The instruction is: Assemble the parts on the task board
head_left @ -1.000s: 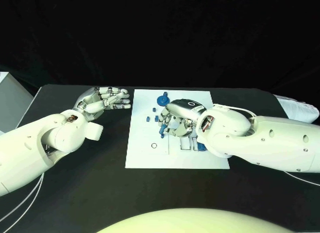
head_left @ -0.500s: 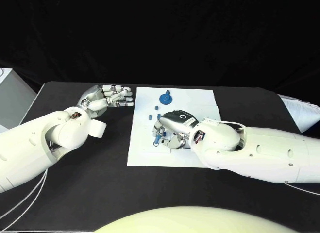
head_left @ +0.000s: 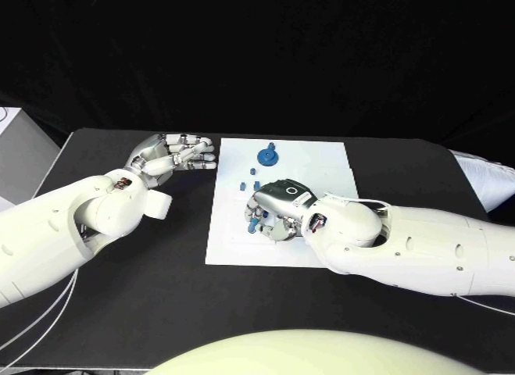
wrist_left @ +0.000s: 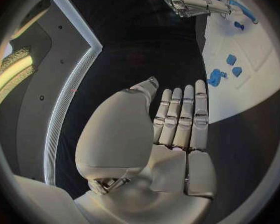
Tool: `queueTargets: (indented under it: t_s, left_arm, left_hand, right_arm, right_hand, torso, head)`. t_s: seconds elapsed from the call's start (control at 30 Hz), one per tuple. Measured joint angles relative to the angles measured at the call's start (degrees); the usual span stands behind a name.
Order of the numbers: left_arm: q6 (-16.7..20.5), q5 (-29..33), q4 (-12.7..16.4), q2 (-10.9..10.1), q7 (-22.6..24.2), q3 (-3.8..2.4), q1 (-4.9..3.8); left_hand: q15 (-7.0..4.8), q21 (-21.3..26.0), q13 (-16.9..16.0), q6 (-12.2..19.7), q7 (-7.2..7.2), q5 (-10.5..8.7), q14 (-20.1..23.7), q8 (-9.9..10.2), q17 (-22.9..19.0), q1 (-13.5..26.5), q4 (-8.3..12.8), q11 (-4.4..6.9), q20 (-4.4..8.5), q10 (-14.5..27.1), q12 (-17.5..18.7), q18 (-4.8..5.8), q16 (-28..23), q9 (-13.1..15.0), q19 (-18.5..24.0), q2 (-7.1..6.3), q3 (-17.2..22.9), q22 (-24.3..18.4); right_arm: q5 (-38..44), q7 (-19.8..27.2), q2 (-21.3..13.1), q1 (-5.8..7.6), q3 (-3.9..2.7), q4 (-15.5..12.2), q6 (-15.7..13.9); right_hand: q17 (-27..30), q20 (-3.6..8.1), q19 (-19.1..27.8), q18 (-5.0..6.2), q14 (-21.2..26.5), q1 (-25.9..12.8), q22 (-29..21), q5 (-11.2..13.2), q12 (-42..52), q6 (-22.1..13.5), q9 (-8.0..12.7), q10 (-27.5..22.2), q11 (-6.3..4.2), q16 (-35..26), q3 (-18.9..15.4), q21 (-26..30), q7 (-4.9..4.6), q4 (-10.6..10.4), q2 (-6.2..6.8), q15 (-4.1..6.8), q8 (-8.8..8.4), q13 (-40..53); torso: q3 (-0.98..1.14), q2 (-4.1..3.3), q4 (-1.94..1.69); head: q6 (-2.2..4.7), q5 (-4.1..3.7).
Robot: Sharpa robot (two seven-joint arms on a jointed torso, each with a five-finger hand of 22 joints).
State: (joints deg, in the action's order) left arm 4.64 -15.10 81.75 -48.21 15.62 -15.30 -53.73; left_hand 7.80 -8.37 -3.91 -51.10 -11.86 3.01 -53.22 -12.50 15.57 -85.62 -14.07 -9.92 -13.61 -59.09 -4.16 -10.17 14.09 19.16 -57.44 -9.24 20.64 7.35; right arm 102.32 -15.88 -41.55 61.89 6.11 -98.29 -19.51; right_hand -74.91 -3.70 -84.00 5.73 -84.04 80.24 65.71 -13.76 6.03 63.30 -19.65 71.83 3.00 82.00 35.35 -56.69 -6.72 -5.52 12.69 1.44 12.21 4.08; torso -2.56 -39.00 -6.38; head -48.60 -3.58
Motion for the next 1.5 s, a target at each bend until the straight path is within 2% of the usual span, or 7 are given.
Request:
queueTargets:
  t_s: [0.97,1.03,1.13,1.3,1.4,1.47,1.5]
  left_arm:
    - [-0.07,0.03,0.05,-0.20,-0.11,0.00,0.01]
    - [-0.07,0.04,0.05,-0.21,-0.12,0.00,0.01]
    - [-0.08,0.04,0.05,-0.22,-0.13,0.00,0.02]
    - [-0.09,0.04,0.05,-0.23,-0.15,0.00,0.02]
    - [-0.09,0.04,0.05,-0.26,-0.17,0.00,0.02]
    - [-0.09,0.05,0.05,-0.26,-0.18,0.00,0.02]
    - [-0.10,0.05,0.05,-0.26,-0.19,0.00,0.02]
  left_hand:
    - [0.00,0.28,0.00,0.00,0.00,0.00,0.00,0.00,0.05,0.00,0.00,0.00,-0.02,0.00,0.00,0.00,-0.35,-0.11,-0.42,0.00,0.00,-0.18]
    - [0.00,0.28,0.00,0.00,0.00,0.00,0.00,0.00,0.05,0.00,0.00,0.00,-0.02,0.00,0.00,0.00,-0.35,-0.11,-0.42,0.00,0.00,-0.18]
    - [0.00,0.28,0.00,0.00,0.00,0.00,0.00,0.00,0.05,0.00,0.00,0.00,-0.02,0.00,0.00,0.00,-0.35,-0.11,-0.42,0.00,0.00,-0.18]
    - [0.00,0.27,0.00,0.00,0.00,0.00,0.00,0.00,0.05,0.00,0.00,0.00,-0.01,0.00,0.00,0.00,-0.35,-0.11,-0.42,0.00,0.00,-0.17]
    - [0.00,0.27,0.00,0.00,0.00,0.00,0.00,0.00,0.05,0.00,0.00,0.00,-0.01,0.00,0.00,0.00,-0.35,-0.11,-0.42,0.00,0.00,-0.17]
    - [0.00,0.27,0.00,0.00,0.00,0.00,0.00,0.00,0.05,0.00,0.00,0.00,-0.01,0.00,0.00,0.00,-0.35,-0.11,-0.42,0.00,0.00,-0.17]
    - [0.00,0.27,0.00,0.00,0.00,0.00,0.00,0.00,0.05,0.00,0.00,0.00,-0.01,0.00,0.00,0.00,-0.35,-0.10,-0.42,0.00,0.00,-0.17]
  right_arm:
    - [1.94,-0.42,1.40,-0.71,0.27,2.48,0.51]
    - [1.96,-0.39,1.54,-0.73,0.29,2.63,0.50]
    - [1.93,-0.28,1.72,-0.86,0.59,2.98,0.54]
    - [1.74,-0.26,1.67,-1.19,0.87,3.54,0.99]
    - [1.70,-0.27,1.65,-1.16,0.87,3.80,1.07]
    - [1.70,-0.34,1.56,-1.15,0.87,4.02,1.08]
    - [1.70,-0.38,1.52,-1.15,0.86,4.08,1.08]
  right_hand:
    - [0.00,0.00,0.00,0.00,0.00,-0.18,-0.02,0.19,-0.78,-0.41,-1.40,-0.10,0.10,0.00,0.38,0.00,-0.15,0.41,0.30,0.00,-0.17,0.12]
    - [0.00,0.00,0.00,0.00,0.00,-1.08,-0.10,0.36,-1.46,-1.26,-1.58,-0.62,0.63,0.00,0.54,0.00,-0.73,0.57,1.10,0.00,-0.27,0.11]
    - [0.00,-0.27,-0.01,0.00,0.01,-4.16,-0.54,1.23,-2.41,-4.86,-1.07,-3.69,1.62,0.00,-0.13,0.92,-1.34,-0.14,2.01,-0.84,-2.15,-0.35]
    - [0.00,-1.05,0.00,0.00,0.02,-4.18,-1.82,3.06,-2.41,-9.08,0.49,-10.39,2.39,-0.44,-4.13,2.95,-1.33,0.01,2.87,-1.25,-5.03,-0.36]
    - [0.00,-1.46,0.00,0.00,0.11,-2.38,-2.70,3.44,-2.25,-11.38,1.54,-13.35,2.86,-0.44,-8.72,4.32,-1.69,-0.23,1.66,-1.76,-6.63,-0.36]
    - [0.00,-1.58,-0.01,0.00,0.08,-1.01,-3.15,3.44,-2.10,-12.27,2.17,-14.79,3.14,-0.68,-11.67,4.99,-1.30,-0.70,0.84,-1.79,-7.38,-0.36]
    - [0.02,-1.87,0.00,0.00,-0.09,-0.27,-3.32,3.44,-1.87,-12.66,2.44,-15.28,3.20,-0.68,-12.90,5.22,-1.52,-1.00,0.63,-1.96,-7.66,-0.36]
  torso:
    - [-0.05,0.01,0.02]
    - [-0.05,0.02,0.02]
    - [-0.04,0.02,0.03]
    - [-0.04,0.04,0.03]
    - [-0.04,0.05,0.04]
    - [-0.04,0.05,0.05]
    - [-0.04,0.05,0.05]
  head:
    - [-0.69,0.06]
    - [-0.69,0.06]
    - [-0.70,0.08]
    - [-0.74,0.09]
    - [-0.74,0.09]
    - [-0.71,0.05]
    - [-0.70,0.03]
